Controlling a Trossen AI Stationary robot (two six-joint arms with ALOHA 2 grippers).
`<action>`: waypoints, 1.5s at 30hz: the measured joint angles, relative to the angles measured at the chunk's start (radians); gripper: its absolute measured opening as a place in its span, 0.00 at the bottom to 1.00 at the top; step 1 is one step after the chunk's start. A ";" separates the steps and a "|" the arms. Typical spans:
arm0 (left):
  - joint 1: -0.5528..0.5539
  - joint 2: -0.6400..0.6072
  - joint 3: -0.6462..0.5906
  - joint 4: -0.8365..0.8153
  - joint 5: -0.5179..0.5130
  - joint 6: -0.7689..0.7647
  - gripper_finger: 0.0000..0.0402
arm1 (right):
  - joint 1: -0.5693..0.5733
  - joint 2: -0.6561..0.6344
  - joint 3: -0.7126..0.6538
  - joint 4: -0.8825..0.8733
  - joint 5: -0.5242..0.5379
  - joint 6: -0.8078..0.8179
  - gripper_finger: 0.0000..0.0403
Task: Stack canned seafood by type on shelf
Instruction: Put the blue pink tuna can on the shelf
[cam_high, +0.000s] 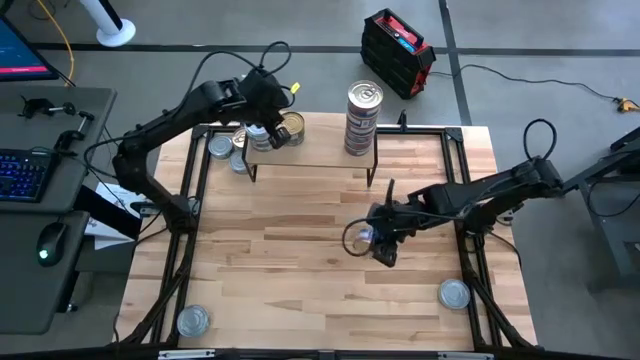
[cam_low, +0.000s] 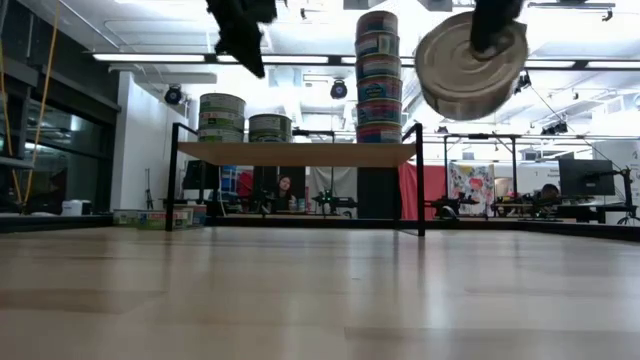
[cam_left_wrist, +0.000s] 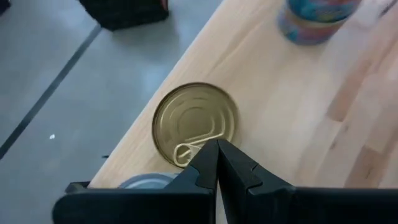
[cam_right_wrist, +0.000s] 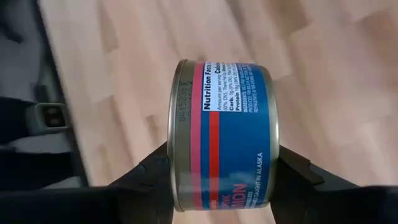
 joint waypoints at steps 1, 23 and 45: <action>-0.011 -0.017 0.000 0.000 0.003 -0.013 0.00 | 0.000 -0.023 -0.047 0.063 -0.014 0.024 0.42; -0.391 -0.456 0.002 0.103 -0.168 -0.193 0.00 | -0.046 0.464 -0.203 1.851 1.066 0.598 0.42; -0.415 -0.598 0.002 0.093 0.051 -0.150 0.00 | -0.241 0.673 0.175 1.441 1.338 0.862 0.42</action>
